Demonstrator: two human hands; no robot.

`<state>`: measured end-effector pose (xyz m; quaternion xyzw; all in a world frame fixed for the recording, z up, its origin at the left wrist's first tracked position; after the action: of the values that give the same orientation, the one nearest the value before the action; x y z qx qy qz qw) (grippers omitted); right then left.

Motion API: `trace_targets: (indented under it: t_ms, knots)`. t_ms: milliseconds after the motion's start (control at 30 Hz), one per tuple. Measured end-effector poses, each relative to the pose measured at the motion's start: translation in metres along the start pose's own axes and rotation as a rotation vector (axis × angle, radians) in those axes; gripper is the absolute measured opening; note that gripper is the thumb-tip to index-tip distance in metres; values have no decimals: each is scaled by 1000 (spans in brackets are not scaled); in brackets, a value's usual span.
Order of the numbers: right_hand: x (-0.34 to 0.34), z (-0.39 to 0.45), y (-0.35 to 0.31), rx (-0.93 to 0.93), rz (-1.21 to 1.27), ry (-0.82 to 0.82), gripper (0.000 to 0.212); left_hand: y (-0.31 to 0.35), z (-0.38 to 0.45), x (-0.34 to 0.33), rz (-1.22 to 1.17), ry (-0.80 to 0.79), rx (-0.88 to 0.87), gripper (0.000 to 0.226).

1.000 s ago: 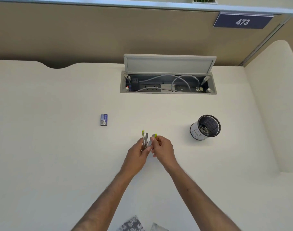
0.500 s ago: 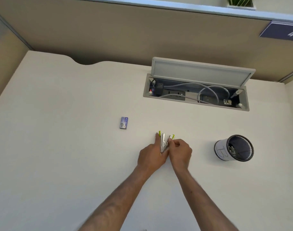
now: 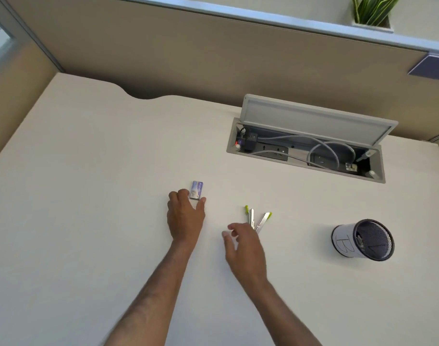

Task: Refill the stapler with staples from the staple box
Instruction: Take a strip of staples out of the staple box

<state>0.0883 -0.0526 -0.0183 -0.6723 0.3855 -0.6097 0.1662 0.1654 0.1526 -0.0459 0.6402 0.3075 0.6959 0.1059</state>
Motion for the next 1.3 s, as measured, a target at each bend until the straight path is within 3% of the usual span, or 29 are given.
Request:
trace_targets:
  t_ms: [100,233,500,933,1000,1133,1200,1300]
  knots:
    - [-33,-26,-11,350,-370,-9,47,1,-1,6,-17,25,-23,30]
    - [-61,-39,17,398,-481,-85,72,3,-10,19,-137,31,-34,28]
    - [-68,-35,27,414,-456,-82,75,-4,-76,57,-466,-21,-46,30]
    - [-61,-44,17,362,-473,-235,71,12,-177,115,-620,-64,-59,45]
    - [-52,-45,8,277,-325,-335,62,20,-182,124,-630,-46,-83,47]
    - [17,-71,-21,26,378,-402,39,35,-190,150,-721,2,-119,42]
    - [54,-98,-40,28,642,-451,37,45,-193,164,-780,13,-134,42]
    - [96,-135,-62,118,756,-491,43,65,-201,177,-856,-27,-157,43]
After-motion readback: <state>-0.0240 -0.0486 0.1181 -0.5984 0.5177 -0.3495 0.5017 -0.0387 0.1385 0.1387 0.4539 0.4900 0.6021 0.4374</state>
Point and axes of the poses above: each hand's wrist, its own z-axis towards the middle knuckle, its own x-axis out of the back of the hand, y = z × x, the point moved 10 cm from there along z, towards the middle knuckle, and after that the axes turned 9 degrees about -x, right-handed, at the moved point
